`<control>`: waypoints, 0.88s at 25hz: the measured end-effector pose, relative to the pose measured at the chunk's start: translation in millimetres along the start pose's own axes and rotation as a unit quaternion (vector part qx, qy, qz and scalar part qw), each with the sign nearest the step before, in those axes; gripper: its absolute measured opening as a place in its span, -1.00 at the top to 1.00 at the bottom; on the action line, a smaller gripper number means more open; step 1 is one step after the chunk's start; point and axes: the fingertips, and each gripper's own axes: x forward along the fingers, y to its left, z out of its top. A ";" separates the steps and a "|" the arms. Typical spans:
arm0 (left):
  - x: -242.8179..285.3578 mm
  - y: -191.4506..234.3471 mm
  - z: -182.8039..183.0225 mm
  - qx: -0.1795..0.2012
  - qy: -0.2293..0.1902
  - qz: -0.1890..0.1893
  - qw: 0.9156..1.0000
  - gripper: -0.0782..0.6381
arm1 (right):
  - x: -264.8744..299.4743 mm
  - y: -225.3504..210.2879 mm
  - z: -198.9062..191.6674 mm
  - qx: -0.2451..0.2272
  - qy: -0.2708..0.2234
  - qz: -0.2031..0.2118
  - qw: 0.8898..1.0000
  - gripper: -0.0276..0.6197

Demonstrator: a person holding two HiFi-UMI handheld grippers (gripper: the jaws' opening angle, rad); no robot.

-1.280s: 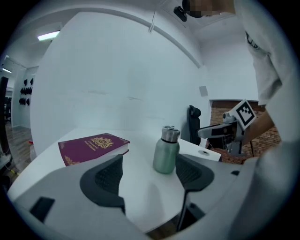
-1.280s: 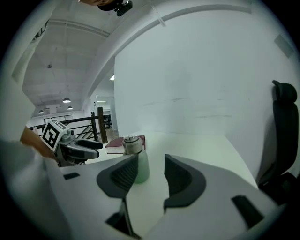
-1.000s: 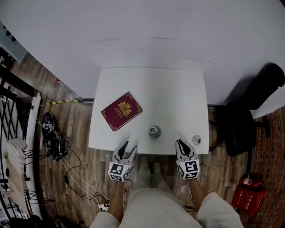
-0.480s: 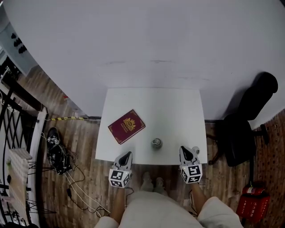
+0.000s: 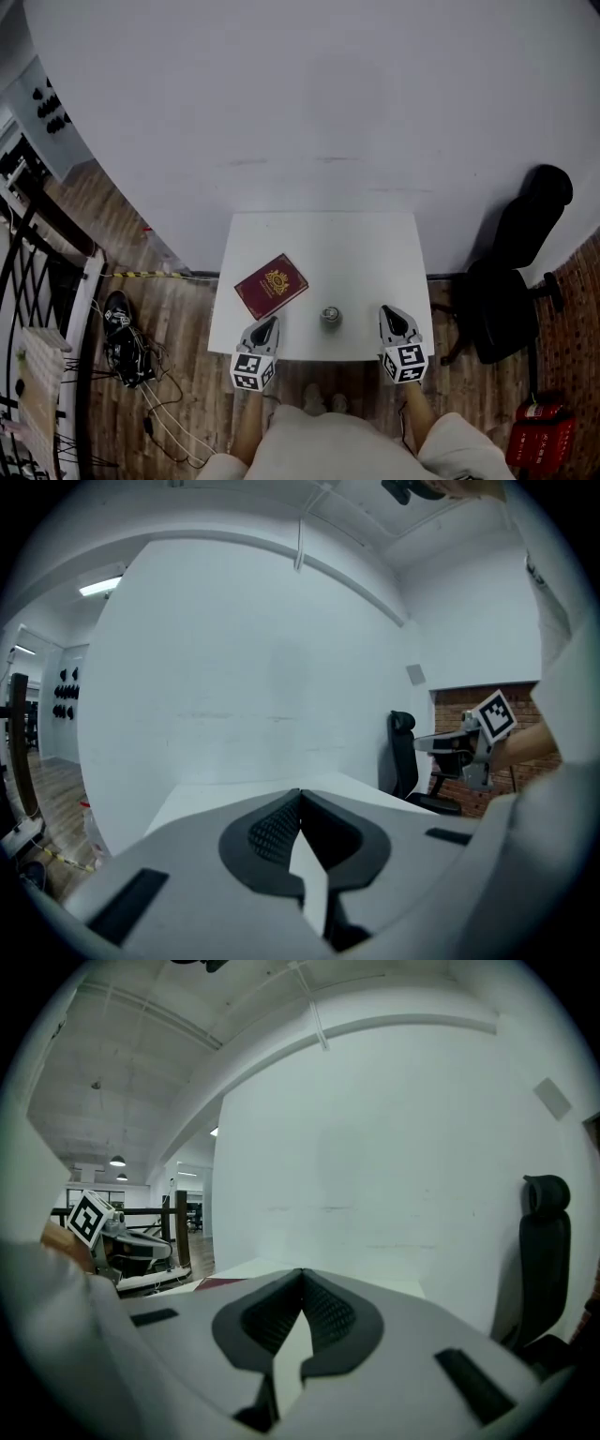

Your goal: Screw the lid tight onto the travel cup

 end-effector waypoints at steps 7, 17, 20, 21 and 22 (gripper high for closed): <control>2.2 5.9 28.8 0.013 -0.019 0.007 1.000 0.76 | -4.4 -4.2 18.3 -0.003 -0.016 -0.006 1.000 0.92; 7.4 4.8 52.4 0.024 -0.032 0.005 0.999 0.76 | -12.9 1.0 23.5 -0.006 -0.024 -0.007 1.000 0.92; 6.8 1.2 51.4 0.022 -0.033 0.003 0.999 0.76 | -15.1 1.2 23.5 -0.007 -0.023 -0.009 1.000 0.92; 6.3 -0.6 50.4 0.021 -0.032 0.002 0.999 0.76 | -16.4 1.2 23.2 -0.007 -0.024 -0.009 1.000 0.92; 6.3 -2.1 49.9 0.021 -0.032 0.001 0.999 0.76 | -17.3 0.9 23.2 -0.007 -0.024 -0.009 1.000 0.92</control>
